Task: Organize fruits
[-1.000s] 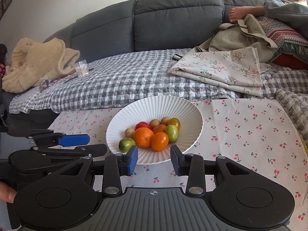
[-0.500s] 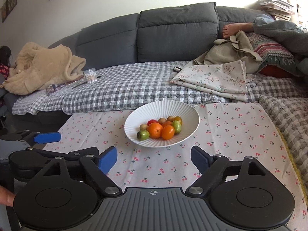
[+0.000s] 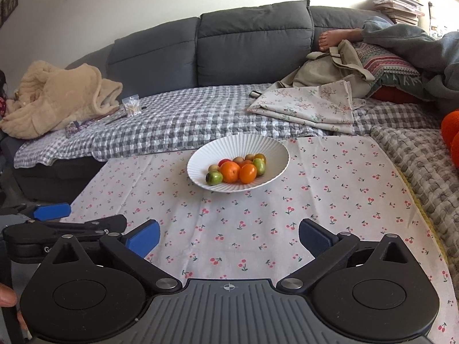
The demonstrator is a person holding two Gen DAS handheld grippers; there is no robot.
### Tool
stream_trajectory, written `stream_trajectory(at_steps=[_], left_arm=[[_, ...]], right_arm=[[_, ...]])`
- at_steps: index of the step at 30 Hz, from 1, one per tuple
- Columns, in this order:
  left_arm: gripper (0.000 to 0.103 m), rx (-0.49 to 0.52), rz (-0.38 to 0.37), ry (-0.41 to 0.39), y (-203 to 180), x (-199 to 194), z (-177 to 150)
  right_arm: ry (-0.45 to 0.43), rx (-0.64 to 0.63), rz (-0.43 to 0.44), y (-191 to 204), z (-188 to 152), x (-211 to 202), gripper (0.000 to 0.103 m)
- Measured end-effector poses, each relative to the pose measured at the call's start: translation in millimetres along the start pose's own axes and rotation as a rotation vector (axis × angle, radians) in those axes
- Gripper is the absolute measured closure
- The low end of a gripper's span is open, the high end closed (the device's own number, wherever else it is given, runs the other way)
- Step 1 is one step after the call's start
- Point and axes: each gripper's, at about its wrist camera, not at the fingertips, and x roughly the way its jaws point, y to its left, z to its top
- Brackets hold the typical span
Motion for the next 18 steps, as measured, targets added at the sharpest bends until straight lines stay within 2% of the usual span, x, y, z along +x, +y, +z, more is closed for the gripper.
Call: stream_trajectory(at_steps=[7, 18], left_arm=[[0.001, -0.009, -0.003, 0.028, 1, 8, -3], [0.001, -0.013, -0.016, 0.024, 1, 7, -4]], right_arm=[[0.009, 0.011, -0.017, 3, -1, 5, 0.000], [0.038, -0.011, -0.043, 8, -5, 13, 0.000]])
